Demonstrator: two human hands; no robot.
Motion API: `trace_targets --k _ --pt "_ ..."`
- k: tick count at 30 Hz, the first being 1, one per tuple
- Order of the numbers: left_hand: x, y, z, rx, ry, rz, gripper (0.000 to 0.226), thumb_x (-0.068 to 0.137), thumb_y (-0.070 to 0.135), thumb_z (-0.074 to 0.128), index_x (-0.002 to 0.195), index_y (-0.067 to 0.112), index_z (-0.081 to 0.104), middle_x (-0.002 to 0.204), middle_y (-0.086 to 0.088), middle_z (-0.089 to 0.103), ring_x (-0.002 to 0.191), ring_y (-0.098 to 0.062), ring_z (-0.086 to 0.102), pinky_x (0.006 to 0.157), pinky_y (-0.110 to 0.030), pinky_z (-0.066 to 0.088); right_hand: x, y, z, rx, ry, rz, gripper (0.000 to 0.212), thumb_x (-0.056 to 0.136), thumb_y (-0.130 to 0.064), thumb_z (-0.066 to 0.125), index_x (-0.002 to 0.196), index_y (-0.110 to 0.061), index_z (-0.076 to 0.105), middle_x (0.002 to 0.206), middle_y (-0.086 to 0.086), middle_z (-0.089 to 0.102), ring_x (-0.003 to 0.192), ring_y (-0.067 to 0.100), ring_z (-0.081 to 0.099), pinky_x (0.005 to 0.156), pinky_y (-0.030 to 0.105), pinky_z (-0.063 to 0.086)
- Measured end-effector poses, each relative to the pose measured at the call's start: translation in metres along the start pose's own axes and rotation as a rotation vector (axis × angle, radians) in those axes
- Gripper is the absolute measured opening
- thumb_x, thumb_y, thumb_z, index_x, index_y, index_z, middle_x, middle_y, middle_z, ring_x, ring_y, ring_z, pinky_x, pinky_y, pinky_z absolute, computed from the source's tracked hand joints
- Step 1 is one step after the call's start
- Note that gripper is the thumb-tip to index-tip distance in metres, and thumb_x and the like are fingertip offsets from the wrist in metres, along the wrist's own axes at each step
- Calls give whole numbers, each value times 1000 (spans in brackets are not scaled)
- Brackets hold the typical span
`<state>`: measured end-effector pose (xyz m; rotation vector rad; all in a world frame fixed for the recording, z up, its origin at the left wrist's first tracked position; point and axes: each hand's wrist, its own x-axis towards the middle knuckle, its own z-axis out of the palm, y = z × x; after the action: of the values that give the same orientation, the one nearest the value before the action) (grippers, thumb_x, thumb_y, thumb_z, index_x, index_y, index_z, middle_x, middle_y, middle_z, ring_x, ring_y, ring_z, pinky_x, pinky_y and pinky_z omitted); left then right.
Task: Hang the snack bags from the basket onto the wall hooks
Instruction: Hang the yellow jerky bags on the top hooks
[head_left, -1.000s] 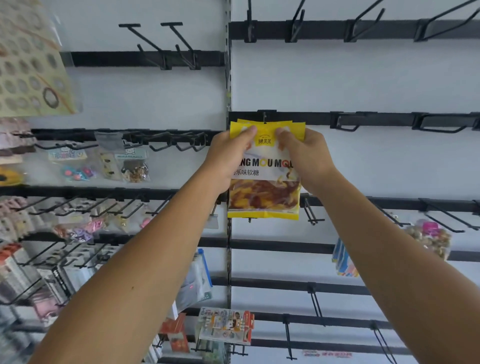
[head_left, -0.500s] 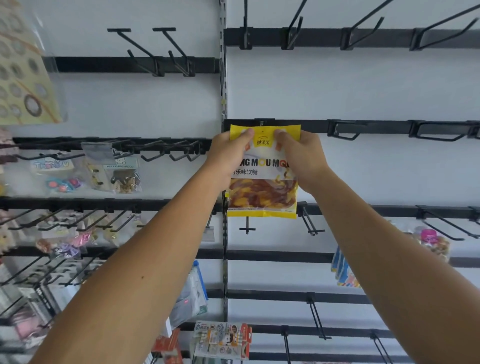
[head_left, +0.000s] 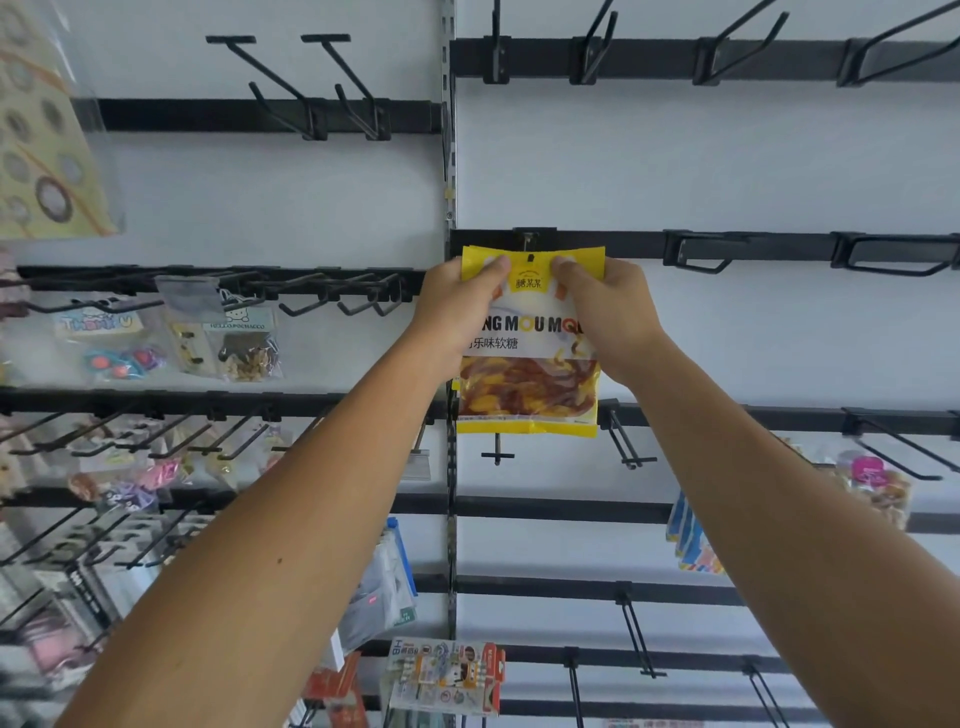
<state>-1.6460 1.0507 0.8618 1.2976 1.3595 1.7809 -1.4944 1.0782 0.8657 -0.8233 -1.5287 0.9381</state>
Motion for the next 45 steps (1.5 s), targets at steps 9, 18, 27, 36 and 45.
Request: trace_targets --k 9,18,27,36,45 --pt "12 -18 4 111 61 70 23 97 37 63 87 18 70 85 0 71 83 -20 69 84 -44 57 17 18 3 -162 54 -26 32 97 -38 58 77 -15 67 77 4 74 71 23 72 69 41 60" --pt "27 -47 12 440 232 273 29 95 41 64 110 17 62 114 -2 62 108 -22 59 92 -39 52 33 48 12 -336 248 -150 47 93 -46 63 129 -17 52 119 1 52 95 14 55 80 27 46" --pt "7 -58 7 517 203 215 29 101 32 57 119 10 62 116 -4 67 100 -17 62 56 0 38 24 69 10 -347 164 -36 26 99 -34 57 118 -16 58 106 -1 65 82 8 63 54 8 43" --pt "0 -63 9 515 194 139 27 103 26 53 123 10 60 122 -6 67 111 -23 64 64 -10 41 19 74 10 -318 93 -1 32 98 -32 58 129 -21 55 114 -6 62 103 18 64 64 16 47" --pt "-7 -71 -1 433 84 0 36 106 38 43 130 14 55 117 0 62 95 -13 55 65 -18 40 10 82 4 -320 80 -32 45 93 -46 61 129 -21 53 129 0 51 116 19 55 90 35 55"
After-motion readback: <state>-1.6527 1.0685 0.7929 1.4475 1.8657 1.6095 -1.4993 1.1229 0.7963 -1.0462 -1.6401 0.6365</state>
